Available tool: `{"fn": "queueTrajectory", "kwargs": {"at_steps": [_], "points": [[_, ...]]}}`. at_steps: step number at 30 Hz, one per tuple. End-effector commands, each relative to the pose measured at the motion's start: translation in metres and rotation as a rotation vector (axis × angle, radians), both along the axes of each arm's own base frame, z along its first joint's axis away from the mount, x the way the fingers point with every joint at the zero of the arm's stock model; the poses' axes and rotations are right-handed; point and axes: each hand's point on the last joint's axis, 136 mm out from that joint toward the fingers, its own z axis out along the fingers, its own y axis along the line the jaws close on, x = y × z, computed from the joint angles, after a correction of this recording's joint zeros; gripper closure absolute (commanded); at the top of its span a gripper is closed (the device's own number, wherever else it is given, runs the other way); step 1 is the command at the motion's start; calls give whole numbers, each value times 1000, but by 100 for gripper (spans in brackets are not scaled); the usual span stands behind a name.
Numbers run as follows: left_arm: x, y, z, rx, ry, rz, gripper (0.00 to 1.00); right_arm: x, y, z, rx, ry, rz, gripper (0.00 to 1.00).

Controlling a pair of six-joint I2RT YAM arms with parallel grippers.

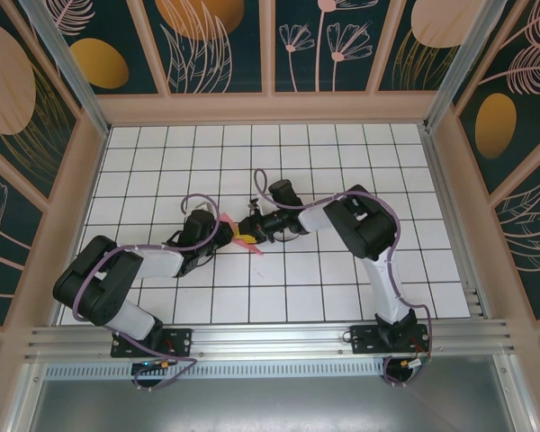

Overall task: Fold a paper plane with a square sheet of paper (pick it up from the middle)
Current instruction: Fold the wing for the fifth time at the center of the table.

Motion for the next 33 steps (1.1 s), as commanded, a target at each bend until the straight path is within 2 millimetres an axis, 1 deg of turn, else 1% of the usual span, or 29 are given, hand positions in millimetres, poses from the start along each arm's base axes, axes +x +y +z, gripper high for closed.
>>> {"fn": "queueTrajectory", "kwargs": {"at_steps": [1, 5, 8, 11, 13, 18, 21, 25, 30, 33], "points": [[4, 3, -1, 11, 10, 28, 83, 1, -16, -6, -70, -51, -1, 77], [6, 3, -2, 7, 18, 35, 83, 4, -28, -8, -125, -161, 7, 72], [7, 2, -1, 5, 25, 36, 83, 8, -33, 3, -117, -257, 10, 66], [9, 0, -1, 3, 34, 37, 83, 12, -35, 12, -124, -368, 19, 62], [9, -1, -1, 1, 41, 40, 83, 15, -38, 15, -136, -445, 19, 62], [12, -2, -3, -5, 64, 52, 82, 15, -42, 21, -186, -647, 24, 61], [14, -3, -4, -10, 79, 56, 83, 11, -38, 27, -220, -774, 26, 60], [16, -5, -5, -18, 96, 63, 83, 6, -30, 26, -287, -928, 35, 61], [16, -4, -10, -22, 126, 77, 83, 1, -24, 22, -338, -1044, 39, 60], [16, -3, -14, -26, 145, 87, 82, -4, -20, 19, -351, -1092, 48, 58]]}}
